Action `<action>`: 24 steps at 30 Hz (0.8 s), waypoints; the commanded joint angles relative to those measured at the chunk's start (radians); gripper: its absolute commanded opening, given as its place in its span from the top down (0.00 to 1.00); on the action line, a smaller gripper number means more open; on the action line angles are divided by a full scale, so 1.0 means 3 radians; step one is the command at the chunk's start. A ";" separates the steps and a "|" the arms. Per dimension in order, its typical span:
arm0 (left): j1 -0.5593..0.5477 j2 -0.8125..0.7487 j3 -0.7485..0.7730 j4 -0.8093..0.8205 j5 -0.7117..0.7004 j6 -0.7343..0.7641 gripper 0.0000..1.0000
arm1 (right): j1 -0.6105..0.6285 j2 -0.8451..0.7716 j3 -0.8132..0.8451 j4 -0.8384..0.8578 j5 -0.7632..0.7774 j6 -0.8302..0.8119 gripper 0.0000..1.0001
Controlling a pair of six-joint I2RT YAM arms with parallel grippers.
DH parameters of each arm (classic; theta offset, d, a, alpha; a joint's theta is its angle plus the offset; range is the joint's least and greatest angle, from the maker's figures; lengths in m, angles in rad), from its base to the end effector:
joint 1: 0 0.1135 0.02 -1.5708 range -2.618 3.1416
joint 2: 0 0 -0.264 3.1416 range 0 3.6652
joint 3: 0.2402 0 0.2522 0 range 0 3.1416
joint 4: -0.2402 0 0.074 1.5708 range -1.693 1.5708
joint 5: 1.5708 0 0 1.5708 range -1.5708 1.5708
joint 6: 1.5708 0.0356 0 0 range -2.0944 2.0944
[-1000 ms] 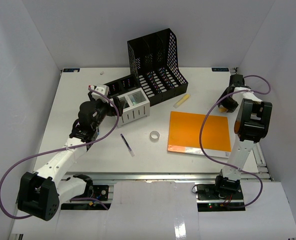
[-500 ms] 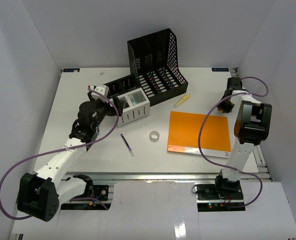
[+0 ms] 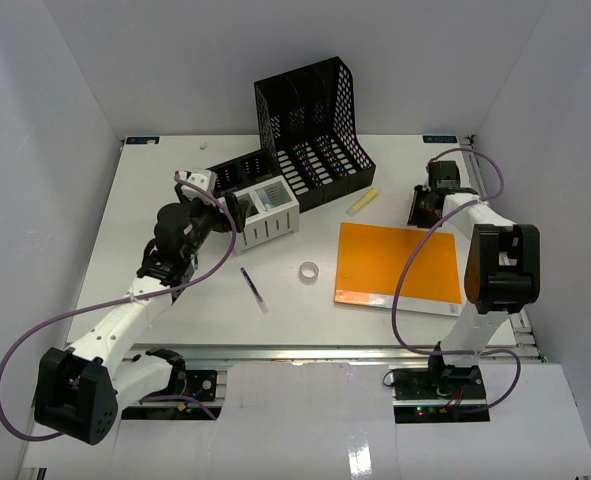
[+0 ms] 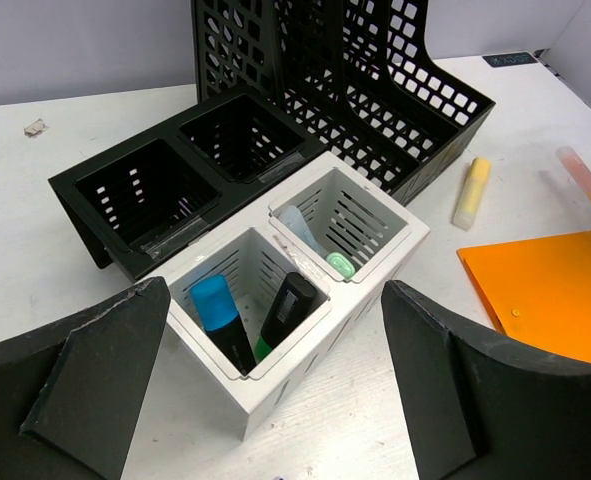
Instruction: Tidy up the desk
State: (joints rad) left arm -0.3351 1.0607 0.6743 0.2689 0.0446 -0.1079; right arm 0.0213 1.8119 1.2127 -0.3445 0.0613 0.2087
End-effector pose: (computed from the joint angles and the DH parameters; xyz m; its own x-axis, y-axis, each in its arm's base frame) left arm 0.2350 -0.0835 0.2943 -0.1499 -0.0617 -0.9868 0.3563 0.9276 -0.1121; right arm 0.3834 0.0060 0.1926 -0.7889 0.1900 -0.5843 0.1821 0.9806 0.0730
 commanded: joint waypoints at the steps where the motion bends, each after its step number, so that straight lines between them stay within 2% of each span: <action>1: 0.0009 -0.0075 0.0081 0.0028 0.0266 -0.0139 0.02 | 0.0224 -0.0522 -0.0276 0.0403 -0.0357 -0.0599 0.92; 4: 0.0012 -0.0027 0.0057 0.0108 0.0515 -0.0305 0.02 | 0.0359 -0.0881 -0.0497 0.0592 -0.0711 -0.0914 0.92; 7: 0.0008 0.0056 -0.0006 0.0396 0.1003 -0.0581 0.02 | 0.0497 -0.1103 -0.0632 0.0675 -0.1144 -0.1064 0.92; 12: 0.0008 0.0453 -0.0165 0.1048 0.1619 -0.1551 0.07 | 0.0758 -0.1607 -0.0968 0.0833 -0.1793 -0.1405 0.92; 17: -0.0100 0.0799 -0.0218 0.1656 0.1588 -0.2314 0.08 | 0.1155 -0.2027 -0.1114 0.0899 -0.1981 -0.1617 0.92; 24: -0.0452 0.1108 -0.0054 0.1892 0.1390 -0.2592 0.08 | 0.1420 -0.1962 -0.0953 0.0919 -0.2034 -0.1491 0.92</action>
State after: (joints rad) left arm -0.4138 1.3692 0.6176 0.7064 0.4690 -0.7674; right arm 0.4263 1.2054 0.8803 -0.1166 -0.4996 -0.2434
